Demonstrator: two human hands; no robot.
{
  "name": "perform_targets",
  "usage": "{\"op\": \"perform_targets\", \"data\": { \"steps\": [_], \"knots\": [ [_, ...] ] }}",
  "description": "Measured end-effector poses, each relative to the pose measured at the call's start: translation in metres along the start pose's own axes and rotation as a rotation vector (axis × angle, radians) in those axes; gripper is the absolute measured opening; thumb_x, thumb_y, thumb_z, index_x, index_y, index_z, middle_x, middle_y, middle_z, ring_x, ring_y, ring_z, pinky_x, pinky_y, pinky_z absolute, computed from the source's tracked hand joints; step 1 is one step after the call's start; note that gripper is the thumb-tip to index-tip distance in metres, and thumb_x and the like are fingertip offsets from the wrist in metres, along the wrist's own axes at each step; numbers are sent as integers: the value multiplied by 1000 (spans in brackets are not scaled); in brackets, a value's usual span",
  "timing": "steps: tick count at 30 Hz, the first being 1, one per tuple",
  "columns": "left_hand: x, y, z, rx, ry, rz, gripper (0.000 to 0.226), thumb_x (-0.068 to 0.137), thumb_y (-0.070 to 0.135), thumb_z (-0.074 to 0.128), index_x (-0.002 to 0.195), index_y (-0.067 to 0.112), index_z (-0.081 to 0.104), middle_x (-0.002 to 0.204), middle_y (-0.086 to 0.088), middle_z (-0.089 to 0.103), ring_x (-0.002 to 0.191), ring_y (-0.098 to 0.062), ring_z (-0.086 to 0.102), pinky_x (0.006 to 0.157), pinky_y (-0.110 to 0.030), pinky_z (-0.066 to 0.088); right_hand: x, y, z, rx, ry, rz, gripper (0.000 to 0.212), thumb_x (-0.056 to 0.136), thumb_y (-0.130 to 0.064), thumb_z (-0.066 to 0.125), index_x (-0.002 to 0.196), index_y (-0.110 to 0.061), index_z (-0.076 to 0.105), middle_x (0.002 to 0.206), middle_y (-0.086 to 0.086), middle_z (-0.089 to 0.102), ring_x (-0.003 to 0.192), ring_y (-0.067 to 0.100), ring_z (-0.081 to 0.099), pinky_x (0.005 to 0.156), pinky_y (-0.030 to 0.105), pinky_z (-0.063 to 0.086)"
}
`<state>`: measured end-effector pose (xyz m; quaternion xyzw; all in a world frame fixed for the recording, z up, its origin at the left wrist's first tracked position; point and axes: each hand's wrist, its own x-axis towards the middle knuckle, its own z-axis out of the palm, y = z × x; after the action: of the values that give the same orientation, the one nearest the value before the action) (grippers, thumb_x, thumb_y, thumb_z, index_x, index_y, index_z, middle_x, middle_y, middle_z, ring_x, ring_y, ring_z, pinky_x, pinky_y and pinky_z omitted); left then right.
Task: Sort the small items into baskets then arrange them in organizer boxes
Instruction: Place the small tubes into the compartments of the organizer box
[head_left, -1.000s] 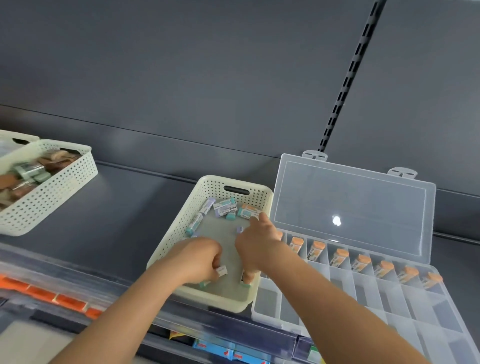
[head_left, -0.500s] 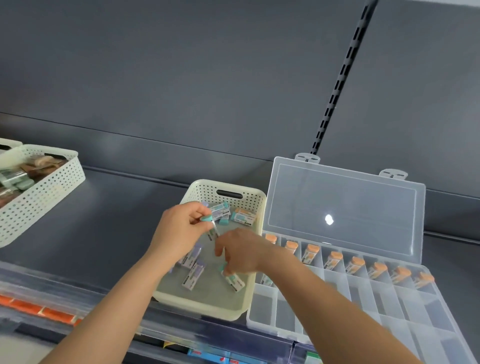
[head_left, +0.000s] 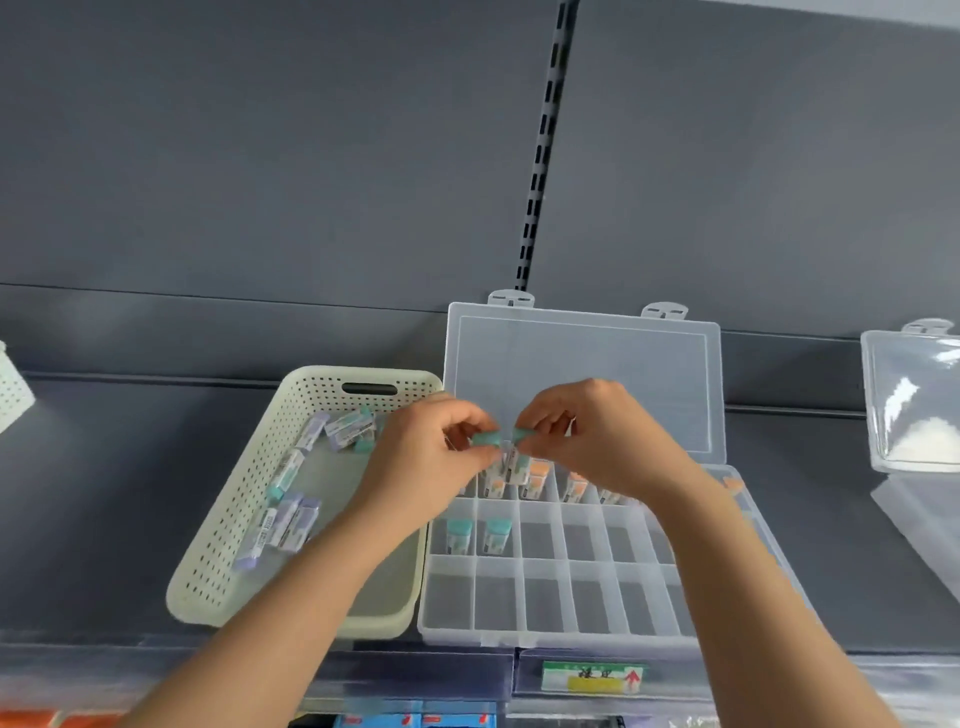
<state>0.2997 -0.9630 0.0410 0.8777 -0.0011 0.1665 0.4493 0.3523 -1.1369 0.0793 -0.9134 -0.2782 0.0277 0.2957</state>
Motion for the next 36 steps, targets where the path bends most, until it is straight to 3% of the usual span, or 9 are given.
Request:
{"op": "perform_targets", "data": {
  "steps": [4, 7, 10, 16, 20, 24, 33, 36],
  "knots": [
    [2, 17, 29, 125, -128, 131, 11, 74, 16, 77, 84, 20, 75, 66, 15, 58, 60, -1, 53, 59, -13, 42, -21, 24, -13, -61, 10, 101, 9, 75, -17, 77, 83, -19, 74, 71, -12, 65, 65, 2, 57, 67, 21, 49],
    [0, 21, 48, 282, -257, 186, 13, 79, 23, 71, 92, 24, 73, 82, 11, 64, 76, -8, 58, 69, -27, 49, -33, 39, -14, -106, -29, 140, 10, 76, -19, 77, 85, -19, 74, 75, -10, 67, 68, 6, 61, 65, 12, 46],
    [-2, 19, 61, 442, -305, 226, 15, 83, 28, 66, 97, 28, 71, 91, 11, 62, 89, -11, 54, 70, -26, 43, -40, 51, -6, -160, -75, 164, 10, 76, -22, 77, 86, -22, 74, 79, -10, 70, 69, 3, 60, 64, 8, 44],
    [-7, 12, 74, 576, -326, 292, 15, 84, 31, 65, 97, 28, 71, 96, 12, 64, 87, -8, 45, 74, -23, 29, -46, 66, 14, -178, -119, 186, 8, 73, -24, 77, 80, -25, 74, 77, -12, 70, 63, -1, 54, 54, 2, 33],
    [-9, 7, 78, 640, -364, 289, 17, 85, 32, 64, 100, 28, 71, 107, 12, 65, 97, -11, 50, 79, -28, 30, -47, 73, 22, -170, -147, 165, 9, 75, -24, 78, 84, -25, 74, 80, -13, 68, 63, 1, 54, 61, 8, 41],
    [-10, 6, 80, 672, -379, 289, 17, 87, 36, 63, 101, 28, 70, 101, 11, 65, 95, -13, 50, 83, -30, 32, -47, 77, 25, -159, -171, 157, 10, 75, -25, 78, 84, -25, 74, 82, -12, 68, 68, 2, 58, 70, 18, 52],
    [-11, 4, 80, 649, -396, 284, 17, 87, 33, 64, 103, 29, 68, 101, 11, 64, 97, -12, 48, 82, -28, 28, -46, 82, 23, -176, -196, 157, 15, 75, -28, 78, 89, -24, 74, 88, -11, 70, 75, 5, 63, 76, 21, 55],
    [-11, 4, 80, 643, -400, 275, 20, 87, 33, 65, 106, 29, 68, 103, 11, 64, 97, -11, 48, 81, -27, 26, -46, 82, 21, -191, -201, 159, 17, 75, -29, 78, 91, -25, 74, 89, -12, 70, 74, 4, 62, 73, 15, 52]
  ]
}}
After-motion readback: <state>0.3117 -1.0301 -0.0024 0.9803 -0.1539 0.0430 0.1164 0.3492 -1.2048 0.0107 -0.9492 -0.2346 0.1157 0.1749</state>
